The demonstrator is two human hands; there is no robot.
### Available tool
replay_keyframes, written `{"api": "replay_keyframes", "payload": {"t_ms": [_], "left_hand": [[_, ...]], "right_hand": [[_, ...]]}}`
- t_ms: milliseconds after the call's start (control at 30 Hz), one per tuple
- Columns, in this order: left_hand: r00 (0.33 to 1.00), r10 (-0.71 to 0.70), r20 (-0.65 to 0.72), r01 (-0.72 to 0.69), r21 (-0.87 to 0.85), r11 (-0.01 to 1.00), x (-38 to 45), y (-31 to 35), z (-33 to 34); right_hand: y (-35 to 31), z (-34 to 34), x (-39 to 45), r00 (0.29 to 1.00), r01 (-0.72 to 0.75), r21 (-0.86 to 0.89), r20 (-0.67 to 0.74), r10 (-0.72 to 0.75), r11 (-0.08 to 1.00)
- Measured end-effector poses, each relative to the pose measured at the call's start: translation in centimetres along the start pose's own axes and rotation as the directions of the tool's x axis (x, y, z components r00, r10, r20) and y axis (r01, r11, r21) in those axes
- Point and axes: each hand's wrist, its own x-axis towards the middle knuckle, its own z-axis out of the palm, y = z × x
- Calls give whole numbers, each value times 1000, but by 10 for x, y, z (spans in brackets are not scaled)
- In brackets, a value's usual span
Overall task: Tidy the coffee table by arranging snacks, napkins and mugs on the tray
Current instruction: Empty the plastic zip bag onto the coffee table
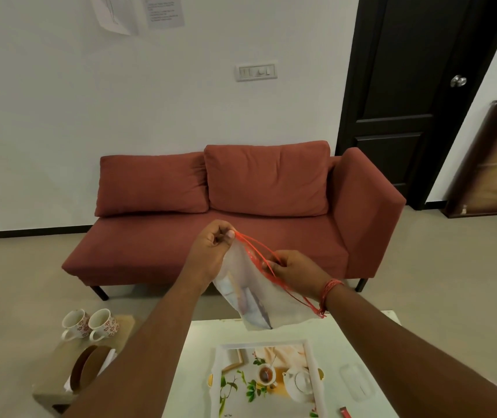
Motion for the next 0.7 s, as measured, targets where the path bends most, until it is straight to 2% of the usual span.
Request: {"api": "replay_keyframes", "payload": {"t_ms": [200, 467, 567, 700], "left_hand": [[1000, -5, 2, 5, 17, 1000, -1, 0, 3], [999, 30, 44, -31, 3, 1000, -3, -1, 11], [998, 26, 57, -26, 8, 1000, -3, -3, 12], [998, 19, 56, -19, 10, 1000, -5, -2, 13]], "right_hand": [[-7, -1, -3, 994, 53, -144, -85, -65, 988], [-23, 4, -4, 985, 65, -134, -151, -85, 989], [-30, 7, -2, 982, 83, -194, -151, -113, 977], [-31, 10, 1, 979, 47, -175, -190, -80, 983]]}}
